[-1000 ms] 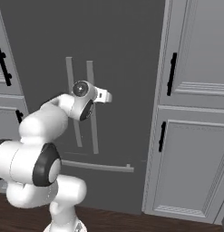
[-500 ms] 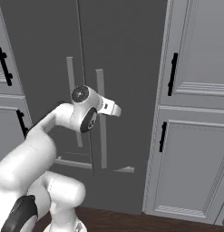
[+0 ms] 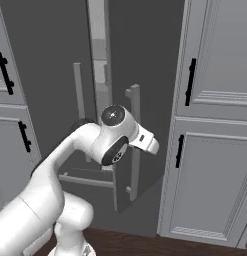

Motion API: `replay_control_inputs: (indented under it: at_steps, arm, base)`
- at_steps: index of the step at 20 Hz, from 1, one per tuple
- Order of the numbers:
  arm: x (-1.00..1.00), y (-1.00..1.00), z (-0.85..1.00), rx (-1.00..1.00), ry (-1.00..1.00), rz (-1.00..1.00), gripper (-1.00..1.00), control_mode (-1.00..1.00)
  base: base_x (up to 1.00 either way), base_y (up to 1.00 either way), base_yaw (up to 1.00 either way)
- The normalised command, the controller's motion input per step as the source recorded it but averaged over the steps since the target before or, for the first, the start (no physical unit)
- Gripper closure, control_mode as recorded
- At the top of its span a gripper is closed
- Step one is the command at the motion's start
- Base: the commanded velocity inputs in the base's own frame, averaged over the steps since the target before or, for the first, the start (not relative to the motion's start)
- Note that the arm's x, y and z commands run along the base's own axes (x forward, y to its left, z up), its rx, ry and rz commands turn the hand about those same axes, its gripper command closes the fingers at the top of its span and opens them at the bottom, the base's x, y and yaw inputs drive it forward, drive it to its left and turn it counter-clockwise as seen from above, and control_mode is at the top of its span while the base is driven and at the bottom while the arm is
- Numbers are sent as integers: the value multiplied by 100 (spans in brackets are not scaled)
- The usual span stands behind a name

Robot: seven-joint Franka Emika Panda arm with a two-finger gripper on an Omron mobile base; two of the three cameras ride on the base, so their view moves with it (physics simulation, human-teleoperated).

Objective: Take the strawberry from the fridge and place it on top of the pancake, located on the dining counter.

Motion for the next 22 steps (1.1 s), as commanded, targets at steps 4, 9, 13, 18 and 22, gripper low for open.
replay_control_inputs:
  at_steps: [4, 9, 13, 18, 22]
  arm:
    - [-100, -58, 6, 6, -11, -6, -100, -100]
    - [-82, 57, 53, -22, -1, 1, -100, -100]
    - [-3, 100, 66, -58, 28, 4, -100, -100]
    - [51, 100, 10, -65, 56, 1, -100, -100]
    - [100, 61, -28, -57, 68, 11, -100, -100]
  base:
    - [0, 0, 0]
    - [0, 0, 0]
    - [0, 0, 0]
    - [0, 0, 0]
    - [0, 0, 0]
